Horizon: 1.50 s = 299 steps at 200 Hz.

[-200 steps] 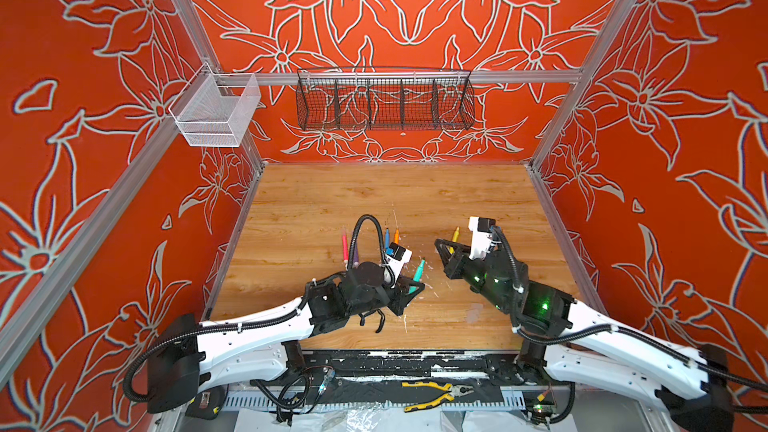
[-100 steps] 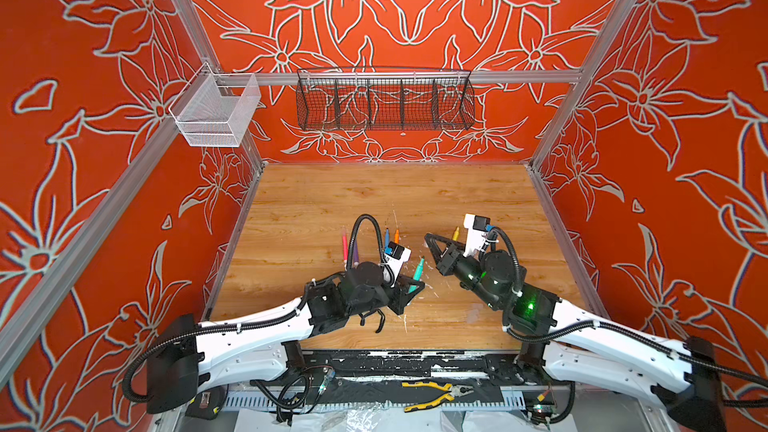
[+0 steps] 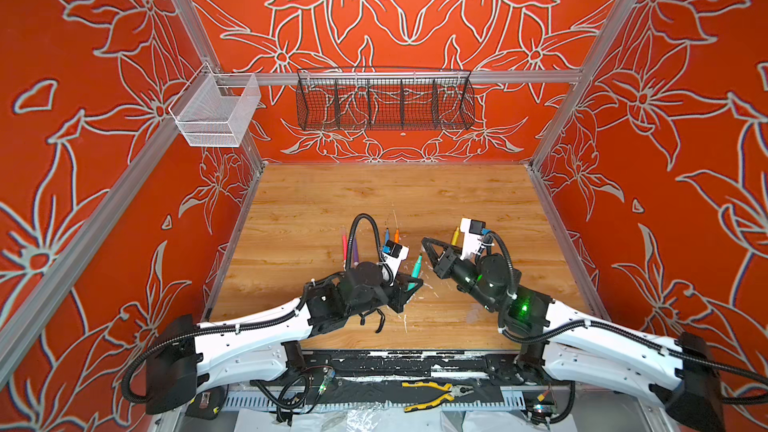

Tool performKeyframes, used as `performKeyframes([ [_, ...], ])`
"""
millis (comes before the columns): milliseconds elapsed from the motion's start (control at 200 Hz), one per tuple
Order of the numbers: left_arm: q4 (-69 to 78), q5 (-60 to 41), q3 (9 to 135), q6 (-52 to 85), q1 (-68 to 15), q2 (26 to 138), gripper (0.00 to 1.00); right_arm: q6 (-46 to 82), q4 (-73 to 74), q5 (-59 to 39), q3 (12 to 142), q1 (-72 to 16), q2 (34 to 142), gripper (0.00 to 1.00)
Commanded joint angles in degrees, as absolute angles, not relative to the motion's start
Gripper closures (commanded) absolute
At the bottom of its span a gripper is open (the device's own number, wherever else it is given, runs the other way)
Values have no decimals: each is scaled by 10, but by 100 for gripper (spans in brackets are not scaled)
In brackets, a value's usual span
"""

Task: Insert the pens into the pen caps
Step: 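Lift the cap and bring it over the green marker tip held by the left gripper, then push the cap down onto the green marker tip with the right gripper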

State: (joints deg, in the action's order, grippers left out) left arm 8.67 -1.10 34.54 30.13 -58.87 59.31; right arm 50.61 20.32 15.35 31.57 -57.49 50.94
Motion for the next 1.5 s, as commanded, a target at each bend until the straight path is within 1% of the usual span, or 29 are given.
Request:
performKeyframes([
  [0, 96, -2, 358, 311, -592, 585, 100, 520, 231, 146, 301, -574, 513, 97],
  [340, 102, 1, 363, 309, -592, 599, 100, 526, 259, 128, 291, -575, 522, 98],
  [630, 106, 34, 379, 295, -586, 610, 100, 549, 287, 112, 264, -581, 521, 100],
  [921, 114, 26, 405, 279, -576, 607, 100, 549, 292, 123, 253, -591, 525, 100],
  [1156, 121, 8, 405, 291, -545, 608, 100, 548, 297, 123, 247, -604, 519, 98],
  [1181, 124, 4, 404, 295, -540, 608, 100, 549, 297, 125, 245, -605, 517, 97],
  [1256, 126, -11, 404, 301, -530, 610, 100, 545, 296, 130, 244, -608, 515, 85],
  [1416, 122, -16, 404, 287, -528, 612, 100, 538, 274, 141, 246, -609, 502, 67],
  [1456, 122, -15, 401, 284, -528, 612, 100, 537, 268, 145, 243, -609, 494, 60],
  [1491, 122, -12, 398, 282, -528, 611, 100, 535, 264, 148, 240, -609, 483, 51],
])
